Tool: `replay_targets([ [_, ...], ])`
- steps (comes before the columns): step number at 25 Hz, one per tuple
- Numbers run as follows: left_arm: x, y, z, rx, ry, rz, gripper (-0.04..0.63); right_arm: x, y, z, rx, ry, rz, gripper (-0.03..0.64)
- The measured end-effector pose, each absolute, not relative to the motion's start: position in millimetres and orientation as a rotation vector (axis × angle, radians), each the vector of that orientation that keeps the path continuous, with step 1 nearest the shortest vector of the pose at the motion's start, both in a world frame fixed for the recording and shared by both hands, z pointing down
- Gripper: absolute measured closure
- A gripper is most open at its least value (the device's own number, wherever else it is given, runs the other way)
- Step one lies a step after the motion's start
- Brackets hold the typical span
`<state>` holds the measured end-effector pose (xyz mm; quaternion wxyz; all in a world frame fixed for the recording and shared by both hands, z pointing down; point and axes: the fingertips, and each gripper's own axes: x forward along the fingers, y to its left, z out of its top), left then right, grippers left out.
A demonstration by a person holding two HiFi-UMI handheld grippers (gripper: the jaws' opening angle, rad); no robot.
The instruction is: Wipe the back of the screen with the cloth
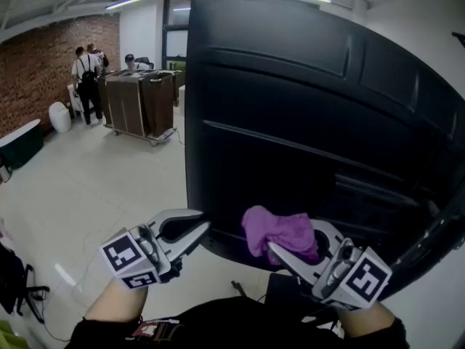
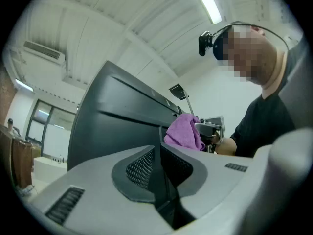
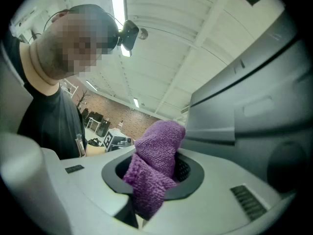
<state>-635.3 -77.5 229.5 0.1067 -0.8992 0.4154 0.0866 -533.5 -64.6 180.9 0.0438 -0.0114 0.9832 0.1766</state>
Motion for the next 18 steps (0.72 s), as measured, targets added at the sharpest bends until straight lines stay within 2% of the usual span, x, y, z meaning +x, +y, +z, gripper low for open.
replay_targets([
  [11, -709, -89, 129, -2.441, 1.259, 0.484, 0.563, -587, -40, 45, -0.085, 2.888, 0.9, 0.509],
  [18, -743, -92, 89, -2.379, 1.21, 0.506, 0.562, -654, -76, -27, -0.47, 2.734, 1.396, 0.508],
])
